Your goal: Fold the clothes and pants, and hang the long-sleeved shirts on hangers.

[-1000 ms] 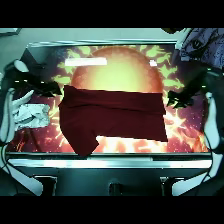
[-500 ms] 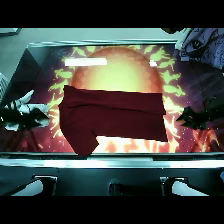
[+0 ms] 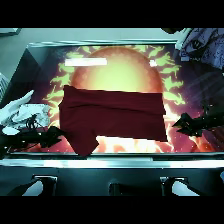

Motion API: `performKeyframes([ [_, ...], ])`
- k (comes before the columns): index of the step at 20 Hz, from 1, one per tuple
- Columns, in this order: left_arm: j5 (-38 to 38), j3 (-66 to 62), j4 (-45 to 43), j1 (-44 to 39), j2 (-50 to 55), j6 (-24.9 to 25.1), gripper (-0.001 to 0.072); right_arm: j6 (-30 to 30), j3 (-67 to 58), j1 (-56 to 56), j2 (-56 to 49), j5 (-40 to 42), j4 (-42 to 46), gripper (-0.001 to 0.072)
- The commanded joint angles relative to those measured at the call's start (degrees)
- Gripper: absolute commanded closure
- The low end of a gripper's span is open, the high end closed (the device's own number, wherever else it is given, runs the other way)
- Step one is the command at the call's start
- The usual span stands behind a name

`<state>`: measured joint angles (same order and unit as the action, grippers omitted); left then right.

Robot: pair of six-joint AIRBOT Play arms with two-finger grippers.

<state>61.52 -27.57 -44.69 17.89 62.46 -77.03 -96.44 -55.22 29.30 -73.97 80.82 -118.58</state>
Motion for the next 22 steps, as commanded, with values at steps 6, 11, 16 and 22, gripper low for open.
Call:
performKeyframes([
  [6,-2.69,1.2,1.25,-6.54,3.98,0.57,0.0148,0.07,0.24,0.02,0.17,0.44,-0.98,0.0338],
  [11,-2.82,1.2,1.44,-7.61,5.35,0.63,0.0675,0.02,0.24,0.02,0.15,0.76,-0.55,0.0335],
  [16,-2.05,1.18,1.68,-7.61,5.33,0.79,0.0688,-0.24,3.87,0.02,0.11,-2.51,0.72,0.0247],
  [22,0.59,1.18,1.68,-7.61,5.33,0.79,0.0687,-3.76,13.94,0.02,0.11,-7.98,-0.81,0.0244],
])
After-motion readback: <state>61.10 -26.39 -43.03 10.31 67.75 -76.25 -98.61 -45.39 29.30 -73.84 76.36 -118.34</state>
